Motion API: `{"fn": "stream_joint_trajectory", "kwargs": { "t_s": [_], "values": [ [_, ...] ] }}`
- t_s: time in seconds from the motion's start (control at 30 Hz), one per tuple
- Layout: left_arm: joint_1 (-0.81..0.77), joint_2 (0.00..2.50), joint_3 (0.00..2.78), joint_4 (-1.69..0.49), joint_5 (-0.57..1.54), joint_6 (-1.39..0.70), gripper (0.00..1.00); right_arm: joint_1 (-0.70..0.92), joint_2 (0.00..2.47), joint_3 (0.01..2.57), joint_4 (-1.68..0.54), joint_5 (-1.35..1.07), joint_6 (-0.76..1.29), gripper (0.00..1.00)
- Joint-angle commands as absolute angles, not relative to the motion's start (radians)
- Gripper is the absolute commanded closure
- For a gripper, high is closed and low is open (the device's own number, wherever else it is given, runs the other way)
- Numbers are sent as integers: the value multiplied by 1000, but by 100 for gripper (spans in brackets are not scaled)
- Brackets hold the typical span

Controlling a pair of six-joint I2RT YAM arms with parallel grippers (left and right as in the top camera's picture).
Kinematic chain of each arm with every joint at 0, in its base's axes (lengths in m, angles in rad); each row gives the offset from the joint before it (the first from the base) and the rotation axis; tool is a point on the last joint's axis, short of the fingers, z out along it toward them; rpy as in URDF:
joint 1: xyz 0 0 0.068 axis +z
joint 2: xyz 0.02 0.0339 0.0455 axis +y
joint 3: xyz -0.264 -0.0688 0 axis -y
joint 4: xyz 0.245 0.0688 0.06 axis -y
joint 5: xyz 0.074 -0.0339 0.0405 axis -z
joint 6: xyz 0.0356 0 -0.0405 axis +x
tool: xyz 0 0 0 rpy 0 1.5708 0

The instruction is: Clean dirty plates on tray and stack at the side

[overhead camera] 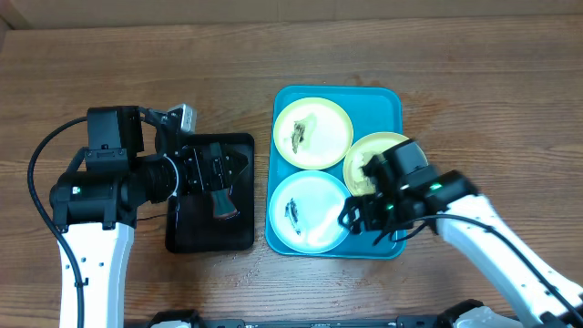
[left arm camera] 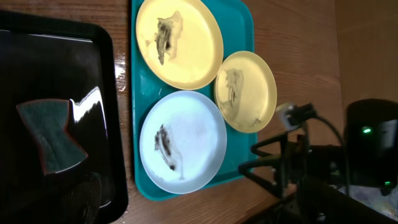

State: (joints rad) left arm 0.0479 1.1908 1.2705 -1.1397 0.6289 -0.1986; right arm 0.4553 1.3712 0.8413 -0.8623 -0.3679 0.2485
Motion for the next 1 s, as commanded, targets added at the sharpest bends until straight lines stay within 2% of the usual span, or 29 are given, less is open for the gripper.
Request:
{"fn": "stream_joint_trajectory", "kwargs": {
  "t_s": [0.0, 0.03, 0.13, 0.23, 0.3, 0.43, 0.47, 0.63, 0.77, 0.97],
  "values": [
    [51, 1198, 1293, -1147, 647, -168, 0, 485, 1392, 823, -818, -235, 324, 9],
    [51, 1198, 1293, -1146, 647, -168, 0, 486, 1398, 823, -807, -224, 324, 19],
    [52, 1198, 1293, -1145, 637, -168, 0, 486, 1425, 823, -764, -217, 323, 40],
    [52, 1198, 1293, -1149, 618, -168, 0, 487, 1463, 823, -730, -218, 323, 53],
    [51, 1199, 1293, -1153, 619, -177, 0, 490, 1500, 823, -717, -218, 323, 58],
    [50, 1202, 1293, -1172, 609, -179, 0, 490, 1564, 823, -696, -218, 323, 59],
    [46, 1203, 1291, -1180, 591, -179, 0, 490, 1580, 823, -681, -218, 323, 62],
    [-22, 1205, 1282, -1209, 396, -176, 0, 490, 1624, 824, -606, -171, 337, 75],
    [-136, 1211, 1224, -1178, 228, -258, 0, 490, 1628, 824, -600, -52, 447, 96],
    [-197, 1243, 1110, -1110, 92, -446, 0, 490, 1628, 824, -587, 54, 589, 96]
  ]
}}
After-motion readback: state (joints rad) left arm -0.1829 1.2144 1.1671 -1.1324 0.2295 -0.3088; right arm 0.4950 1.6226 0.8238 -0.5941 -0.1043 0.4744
